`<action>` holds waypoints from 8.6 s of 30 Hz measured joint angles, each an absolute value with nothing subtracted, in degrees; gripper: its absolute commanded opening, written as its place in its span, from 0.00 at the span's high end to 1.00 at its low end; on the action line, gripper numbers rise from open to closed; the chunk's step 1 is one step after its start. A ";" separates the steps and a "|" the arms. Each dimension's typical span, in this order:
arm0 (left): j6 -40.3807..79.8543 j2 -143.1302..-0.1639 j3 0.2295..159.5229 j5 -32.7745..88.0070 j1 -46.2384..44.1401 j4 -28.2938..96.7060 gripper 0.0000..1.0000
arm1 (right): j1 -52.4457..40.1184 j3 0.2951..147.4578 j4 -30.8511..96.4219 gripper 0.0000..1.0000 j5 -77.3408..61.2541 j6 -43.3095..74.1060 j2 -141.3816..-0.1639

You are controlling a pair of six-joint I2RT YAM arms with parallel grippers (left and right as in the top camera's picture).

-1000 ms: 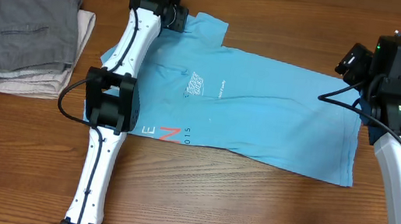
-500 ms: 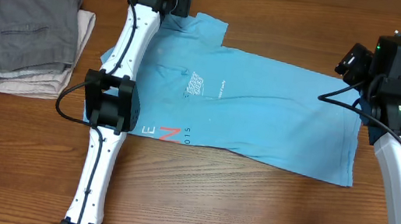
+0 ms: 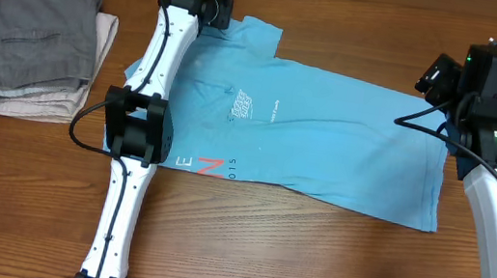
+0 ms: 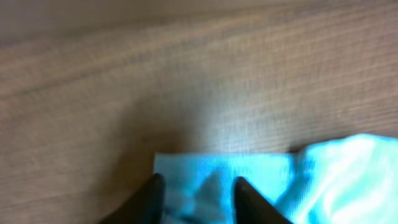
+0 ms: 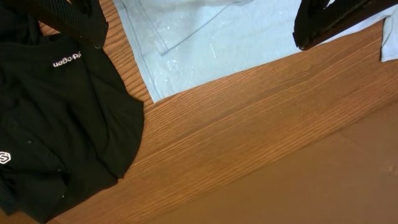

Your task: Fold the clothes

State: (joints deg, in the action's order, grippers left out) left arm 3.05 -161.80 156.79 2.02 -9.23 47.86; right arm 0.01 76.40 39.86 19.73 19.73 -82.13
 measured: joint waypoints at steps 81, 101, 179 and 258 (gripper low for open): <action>7.35 -161.18 148.09 -2.22 -9.28 36.25 0.40 | 0.01 76.40 39.88 0.00 19.75 19.75 -82.13; 7.38 -161.18 153.64 -2.42 -9.28 38.20 0.59 | 0.01 76.40 39.88 0.00 19.75 19.75 -82.13; 5.96 -160.70 146.47 1.37 -8.05 35.09 0.82 | 0.01 76.40 39.86 0.00 19.75 19.75 -82.13; 11.68 -154.82 156.07 3.66 -9.67 55.35 0.96 | 18.61 95.48 39.11 0.56 1.13 3.22 -124.60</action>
